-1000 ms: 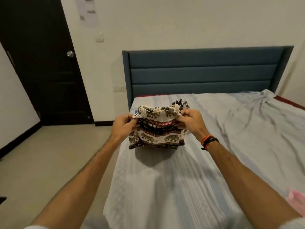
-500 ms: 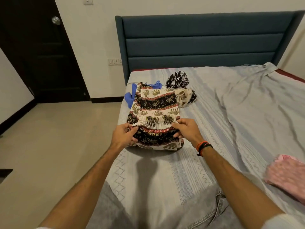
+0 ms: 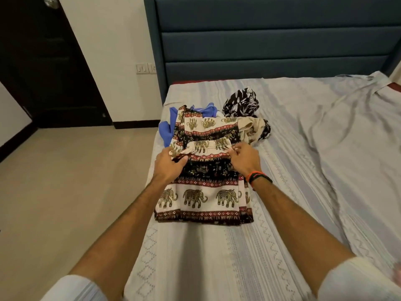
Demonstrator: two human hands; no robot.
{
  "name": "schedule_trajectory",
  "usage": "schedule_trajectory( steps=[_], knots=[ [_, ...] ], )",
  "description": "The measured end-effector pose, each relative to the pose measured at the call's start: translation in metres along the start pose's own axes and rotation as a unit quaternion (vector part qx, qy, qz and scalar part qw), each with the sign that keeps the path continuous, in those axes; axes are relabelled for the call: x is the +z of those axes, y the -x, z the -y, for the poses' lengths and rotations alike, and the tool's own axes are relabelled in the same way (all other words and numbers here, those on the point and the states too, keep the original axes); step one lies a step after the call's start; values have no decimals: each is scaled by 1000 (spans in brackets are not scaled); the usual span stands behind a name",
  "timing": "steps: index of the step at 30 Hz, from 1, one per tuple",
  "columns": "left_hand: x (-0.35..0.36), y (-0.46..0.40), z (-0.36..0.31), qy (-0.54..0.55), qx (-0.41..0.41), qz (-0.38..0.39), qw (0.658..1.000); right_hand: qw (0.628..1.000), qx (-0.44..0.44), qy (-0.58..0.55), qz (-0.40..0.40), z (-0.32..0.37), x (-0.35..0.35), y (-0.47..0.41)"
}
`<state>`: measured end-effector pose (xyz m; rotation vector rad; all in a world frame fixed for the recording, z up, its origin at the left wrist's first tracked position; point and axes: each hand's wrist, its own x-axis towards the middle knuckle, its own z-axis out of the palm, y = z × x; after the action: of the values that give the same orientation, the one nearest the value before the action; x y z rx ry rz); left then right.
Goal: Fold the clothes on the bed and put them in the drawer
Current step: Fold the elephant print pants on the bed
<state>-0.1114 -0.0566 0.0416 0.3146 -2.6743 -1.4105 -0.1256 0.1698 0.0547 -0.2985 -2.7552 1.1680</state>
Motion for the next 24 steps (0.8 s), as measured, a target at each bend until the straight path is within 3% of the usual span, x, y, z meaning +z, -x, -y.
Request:
schedule_trajectory(
  steps=[2, 4, 7, 11, 16, 20, 24],
  knots=[
    [16, -4, 3, -78, 35, 29, 996, 994, -51, 94, 3, -1, 19, -2],
    [40, 6, 21, -163, 79, 55, 982, 982, -102, 124, 100, -14, 43, 13],
    [75, 23, 63, -268, 124, 137, 946, 932, -154, 231, 232, -53, 83, 38],
    [82, 37, 103, -357, 135, 242, 892, 893, -190, 299, 276, -90, 100, 54],
    [64, 31, 126, -398, 189, 298, 847, 869, -249, 325, 277, -109, 96, 60],
    [59, 40, 126, -428, 203, 268, 839, 843, -261, 383, 274, -115, 97, 67],
    [59, 52, 122, -505, 217, 242, 799, 828, -263, 425, 253, -110, 94, 70]
  ],
)
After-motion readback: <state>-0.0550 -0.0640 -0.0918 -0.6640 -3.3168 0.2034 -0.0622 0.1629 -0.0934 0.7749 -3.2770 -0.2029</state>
